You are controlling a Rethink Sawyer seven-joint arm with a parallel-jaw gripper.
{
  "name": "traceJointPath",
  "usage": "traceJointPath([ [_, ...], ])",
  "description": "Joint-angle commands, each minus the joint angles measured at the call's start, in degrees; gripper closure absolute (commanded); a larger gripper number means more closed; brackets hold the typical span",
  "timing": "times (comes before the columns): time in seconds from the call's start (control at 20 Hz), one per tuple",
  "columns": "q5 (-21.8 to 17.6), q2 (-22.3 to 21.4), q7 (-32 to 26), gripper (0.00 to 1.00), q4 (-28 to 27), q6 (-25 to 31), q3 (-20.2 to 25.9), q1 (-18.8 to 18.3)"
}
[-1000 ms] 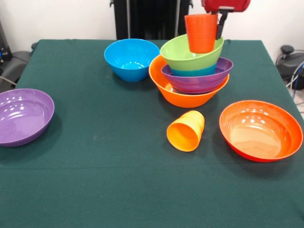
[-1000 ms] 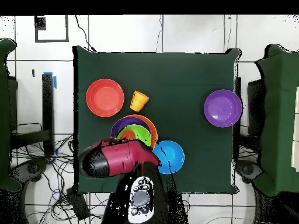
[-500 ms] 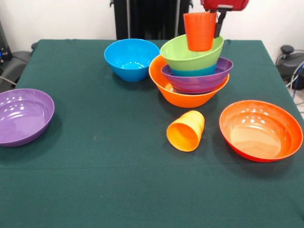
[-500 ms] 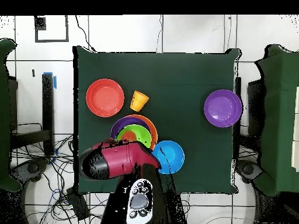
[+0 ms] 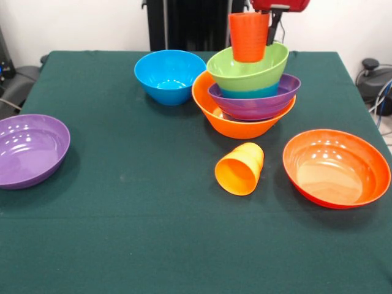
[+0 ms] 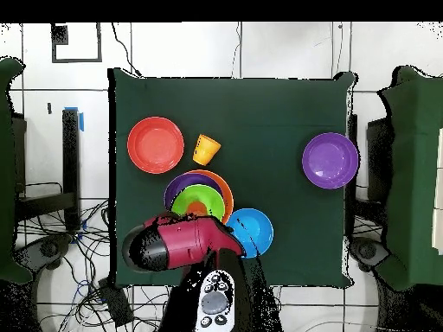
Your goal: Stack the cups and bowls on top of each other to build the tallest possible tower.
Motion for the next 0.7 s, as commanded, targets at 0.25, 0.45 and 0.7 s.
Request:
traceJointPath([
  [0.25,-0.35,1.82,7.2,0.0,3.34,-4.35,1.65,-1.22],
  [0.45,-0.04,1.97,7.59,0.0,3.0,-4.15,1.19,-0.78],
  [0.7,0.33,1.91,7.67,0.0,2.89,-3.99,1.12,-0.64],
])
